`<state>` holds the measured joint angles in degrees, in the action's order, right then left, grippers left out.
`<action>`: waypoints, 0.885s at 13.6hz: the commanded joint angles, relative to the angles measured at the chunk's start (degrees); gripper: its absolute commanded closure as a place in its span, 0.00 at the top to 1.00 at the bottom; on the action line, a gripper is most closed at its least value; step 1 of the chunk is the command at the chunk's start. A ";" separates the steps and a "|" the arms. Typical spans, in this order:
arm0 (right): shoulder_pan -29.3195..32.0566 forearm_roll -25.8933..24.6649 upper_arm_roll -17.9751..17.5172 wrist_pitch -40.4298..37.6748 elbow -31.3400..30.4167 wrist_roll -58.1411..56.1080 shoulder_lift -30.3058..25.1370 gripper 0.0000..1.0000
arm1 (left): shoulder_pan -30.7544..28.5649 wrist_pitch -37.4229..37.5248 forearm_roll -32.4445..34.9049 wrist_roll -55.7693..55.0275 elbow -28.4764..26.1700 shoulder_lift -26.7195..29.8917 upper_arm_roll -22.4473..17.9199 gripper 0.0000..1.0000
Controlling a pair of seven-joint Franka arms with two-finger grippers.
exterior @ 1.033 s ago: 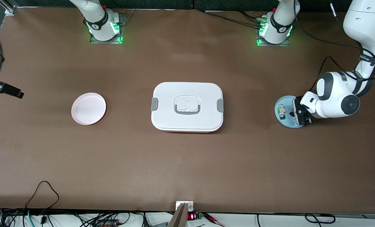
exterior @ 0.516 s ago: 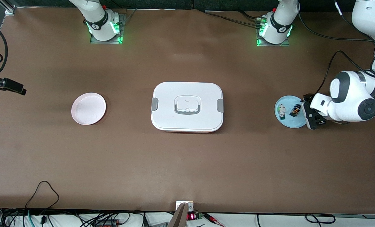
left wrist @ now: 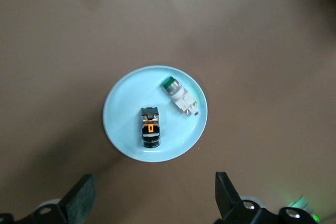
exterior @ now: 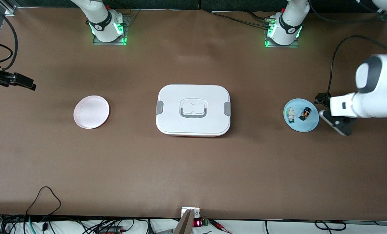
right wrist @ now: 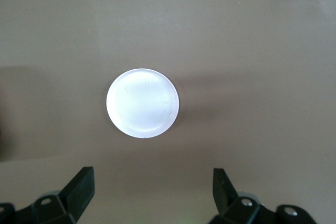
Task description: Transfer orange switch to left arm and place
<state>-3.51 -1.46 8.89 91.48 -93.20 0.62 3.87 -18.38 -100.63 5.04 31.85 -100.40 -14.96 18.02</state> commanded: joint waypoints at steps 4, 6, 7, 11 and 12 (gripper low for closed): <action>-0.54 0.05 0.69 4.22 -2.42 -0.18 -2.03 1.00 | -0.43 14.12 -4.50 -25.74 14.24 2.39 0.88 1.00; -0.62 0.05 0.69 5.46 -2.25 -0.27 -2.03 1.00 | -0.52 17.90 -6.35 -31.82 19.25 2.39 1.05 1.00; -0.71 0.05 0.60 5.55 -2.25 -0.18 -2.11 1.00 | -0.43 19.66 -6.36 -34.11 20.93 2.65 1.23 1.00; -0.54 0.22 0.60 4.40 -1.46 -0.36 -1.94 1.00 | 0.01 22.32 -6.53 -34.13 21.47 5.29 0.62 1.00; -0.71 0.31 0.51 4.32 -0.50 -0.36 -1.16 1.00 | 2.71 22.23 -6.53 -34.57 21.38 5.99 -0.08 1.00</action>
<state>-3.59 -1.46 9.06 96.06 -94.02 0.16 3.04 -18.26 -79.41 -0.72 -1.39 -79.23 -10.43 18.72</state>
